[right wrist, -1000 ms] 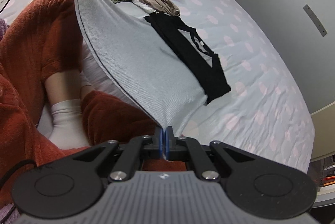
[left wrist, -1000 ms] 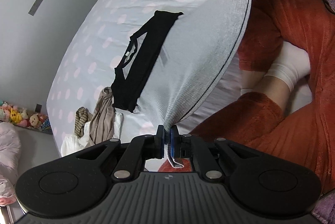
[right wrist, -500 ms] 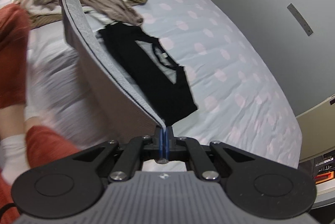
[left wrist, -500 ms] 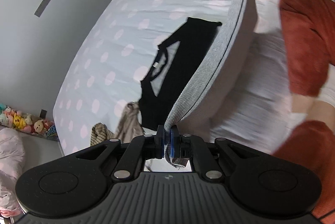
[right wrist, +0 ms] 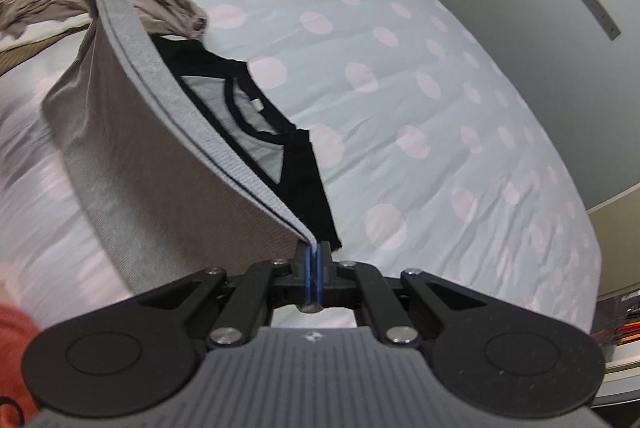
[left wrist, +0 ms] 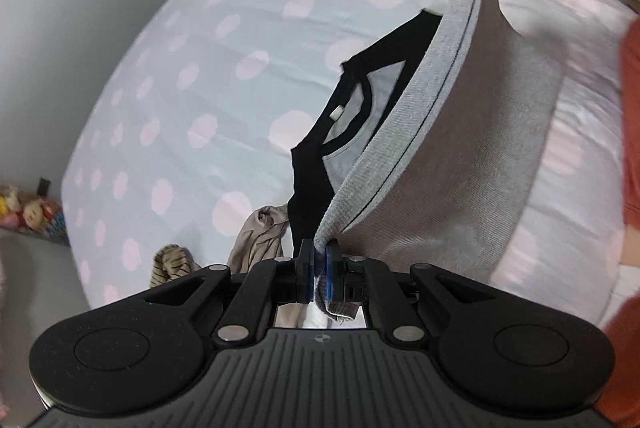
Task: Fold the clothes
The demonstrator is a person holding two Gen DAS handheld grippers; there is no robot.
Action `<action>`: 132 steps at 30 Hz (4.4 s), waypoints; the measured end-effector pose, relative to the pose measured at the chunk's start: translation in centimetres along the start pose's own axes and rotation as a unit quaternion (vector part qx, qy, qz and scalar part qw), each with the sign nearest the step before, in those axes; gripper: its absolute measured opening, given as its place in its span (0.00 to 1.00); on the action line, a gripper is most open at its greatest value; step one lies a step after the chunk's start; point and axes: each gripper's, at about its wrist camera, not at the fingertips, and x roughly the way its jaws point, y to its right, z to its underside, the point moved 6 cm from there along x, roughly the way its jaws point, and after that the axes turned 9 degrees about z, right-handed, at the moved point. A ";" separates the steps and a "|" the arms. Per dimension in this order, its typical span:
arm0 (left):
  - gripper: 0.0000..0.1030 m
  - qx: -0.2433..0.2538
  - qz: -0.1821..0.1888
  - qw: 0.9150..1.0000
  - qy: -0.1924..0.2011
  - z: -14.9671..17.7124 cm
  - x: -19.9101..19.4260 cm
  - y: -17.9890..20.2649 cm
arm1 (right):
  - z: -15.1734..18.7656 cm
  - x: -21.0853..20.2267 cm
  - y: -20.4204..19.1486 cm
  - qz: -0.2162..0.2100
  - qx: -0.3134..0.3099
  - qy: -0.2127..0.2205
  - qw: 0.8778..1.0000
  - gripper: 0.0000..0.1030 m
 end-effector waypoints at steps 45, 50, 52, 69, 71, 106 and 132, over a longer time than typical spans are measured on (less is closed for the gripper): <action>0.19 -0.308 -0.002 0.950 0.059 3.1 14.5 -15.0 | 0.1 21.9 4.9 -0.064 0.224 -0.063 0.970 0.32; 0.19 -0.352 -0.021 0.933 0.074 5.5 11.8 -14.6 | 2.1 19.9 6.4 -0.020 0.287 -0.070 0.955 0.32; 0.19 -0.362 -0.010 0.928 0.083 6.3 10.9 -13.0 | 3.1 19.0 6.0 -0.021 0.311 -0.066 0.948 0.32; 0.20 -0.489 0.115 0.852 0.146 12.3 6.5 1.4 | 12.8 8.7 -4.4 -0.113 0.508 -0.031 0.853 0.46; 0.20 -0.485 0.126 0.853 0.147 12.4 6.9 2.2 | 13.4 8.7 -5.0 -0.123 0.521 -0.031 0.844 0.46; 0.08 -0.502 0.149 0.847 0.093 15.7 9.1 5.3 | 14.5 8.7 -8.4 -0.116 0.476 -0.082 0.868 0.15; 0.18 -0.642 0.111 0.731 0.203 20.6 5.9 2.5 | 15.6 7.0 -6.6 -0.096 0.543 -0.044 0.833 0.49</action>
